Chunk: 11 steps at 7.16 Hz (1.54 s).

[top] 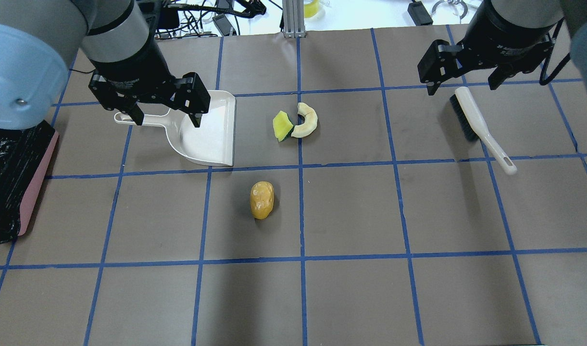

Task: Sweep and dump trash into bin
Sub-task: 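Lower the left gripper onto the white dustpan handle and close it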

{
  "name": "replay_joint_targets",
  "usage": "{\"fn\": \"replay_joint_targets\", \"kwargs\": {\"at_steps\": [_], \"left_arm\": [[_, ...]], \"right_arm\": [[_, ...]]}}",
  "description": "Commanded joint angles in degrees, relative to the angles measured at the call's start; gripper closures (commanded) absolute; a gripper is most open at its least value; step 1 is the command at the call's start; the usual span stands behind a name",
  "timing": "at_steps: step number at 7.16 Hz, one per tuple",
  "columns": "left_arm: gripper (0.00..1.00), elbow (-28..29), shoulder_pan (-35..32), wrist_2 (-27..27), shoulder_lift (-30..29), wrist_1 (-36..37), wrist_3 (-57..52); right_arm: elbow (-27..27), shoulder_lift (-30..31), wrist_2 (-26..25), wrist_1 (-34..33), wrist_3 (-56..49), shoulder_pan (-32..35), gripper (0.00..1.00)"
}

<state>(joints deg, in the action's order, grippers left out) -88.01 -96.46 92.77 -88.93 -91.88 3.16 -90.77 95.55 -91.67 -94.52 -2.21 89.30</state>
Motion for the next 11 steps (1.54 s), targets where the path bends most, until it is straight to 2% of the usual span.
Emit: {"fn": "replay_joint_targets", "kwargs": {"at_steps": [1,2,3,4,6,8,9,11], "left_arm": [[0.00,-0.3,0.7,0.0,0.0,0.0,0.2],[0.00,-0.5,1.3,0.1,-0.3,0.4,-0.3],[0.00,-0.5,4.4,-0.1,-1.3,0.6,-7.6],[0.00,-0.7,8.7,-0.7,-2.7,1.2,-20.8],[0.00,-1.0,12.3,0.0,-7.5,7.7,-49.0],[0.00,-3.0,15.2,-0.2,-12.2,16.1,-76.9],[0.00,-3.7,17.5,-0.7,-14.4,22.9,-87.6],[0.00,-3.8,19.5,-1.4,-20.2,24.5,-100.6]], "right_arm": [[0.0,-0.2,-0.3,0.1,0.1,0.0,0.00],[-0.5,-1.7,-0.1,0.4,-0.1,-0.1,0.00],[-0.6,-2.4,-0.1,0.5,-0.6,-0.1,0.00],[-0.7,-2.6,-0.4,-0.4,-1.0,-0.7,0.00],[-1.0,-5.9,-3.1,-1.8,-4.3,-5.9,0.00],[-1.1,-11.0,-3.3,-9.8,-23.7,-12.4,0.00],[-1.8,-12.3,-2.6,-9.9,-26.6,-14.8,0.00],[-8.9,-15.0,-3.1,-18.3,-29.2,-17.8,0.00]]}}
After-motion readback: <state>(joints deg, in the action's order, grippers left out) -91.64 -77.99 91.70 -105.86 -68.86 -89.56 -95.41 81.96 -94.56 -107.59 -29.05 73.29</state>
